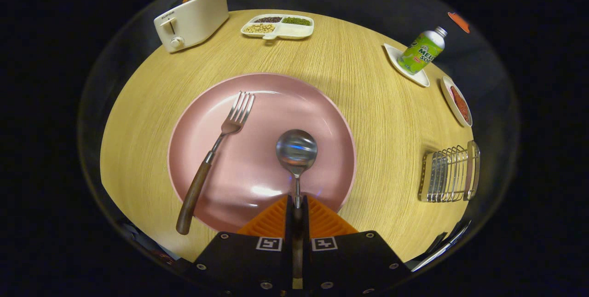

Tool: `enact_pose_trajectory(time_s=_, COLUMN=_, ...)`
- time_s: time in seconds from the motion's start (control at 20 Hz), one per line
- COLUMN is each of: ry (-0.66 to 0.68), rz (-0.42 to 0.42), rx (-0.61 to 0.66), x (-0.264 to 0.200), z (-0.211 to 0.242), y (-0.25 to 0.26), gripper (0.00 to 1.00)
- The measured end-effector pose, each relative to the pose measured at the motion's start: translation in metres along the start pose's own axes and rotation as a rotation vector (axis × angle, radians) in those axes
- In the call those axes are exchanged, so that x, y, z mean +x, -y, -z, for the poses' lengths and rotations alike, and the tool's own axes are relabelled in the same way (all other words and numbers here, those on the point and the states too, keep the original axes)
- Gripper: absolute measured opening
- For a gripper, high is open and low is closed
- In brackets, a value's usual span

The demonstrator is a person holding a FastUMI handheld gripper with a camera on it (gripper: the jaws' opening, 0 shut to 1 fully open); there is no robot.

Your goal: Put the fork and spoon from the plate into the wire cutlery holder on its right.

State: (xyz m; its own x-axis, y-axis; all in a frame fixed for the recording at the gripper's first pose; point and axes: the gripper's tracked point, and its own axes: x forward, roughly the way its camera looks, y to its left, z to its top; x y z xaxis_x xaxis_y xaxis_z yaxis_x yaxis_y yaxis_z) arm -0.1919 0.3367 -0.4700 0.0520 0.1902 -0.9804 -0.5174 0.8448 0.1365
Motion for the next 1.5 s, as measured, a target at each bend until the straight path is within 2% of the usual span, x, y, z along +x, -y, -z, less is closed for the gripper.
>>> enact_pose_trajectory(time_s=0.3, ry=0.123, rz=-0.076, rx=0.045, x=-0.025, z=-0.019, y=0.004, gripper=0.05)
enact_pose_trajectory(time_s=0.55, ry=0.219, rz=-0.077, rx=0.071, x=-0.068, z=-0.031, y=0.033, gripper=0.05)
enact_pose_trajectory(time_s=1.05, ry=0.418, rz=0.076, rx=0.224, x=-0.157, z=-0.027, y=0.168, gripper=0.05)
enact_pose_trajectory(time_s=1.25, ry=0.42, rz=0.159, rx=0.229, x=-0.167, z=-0.016, y=0.222, gripper=0.05)
enact_pose_trajectory(time_s=1.5, ry=0.35, rz=0.197, rx=0.193, x=-0.154, z=-0.001, y=0.257, gripper=0.05)
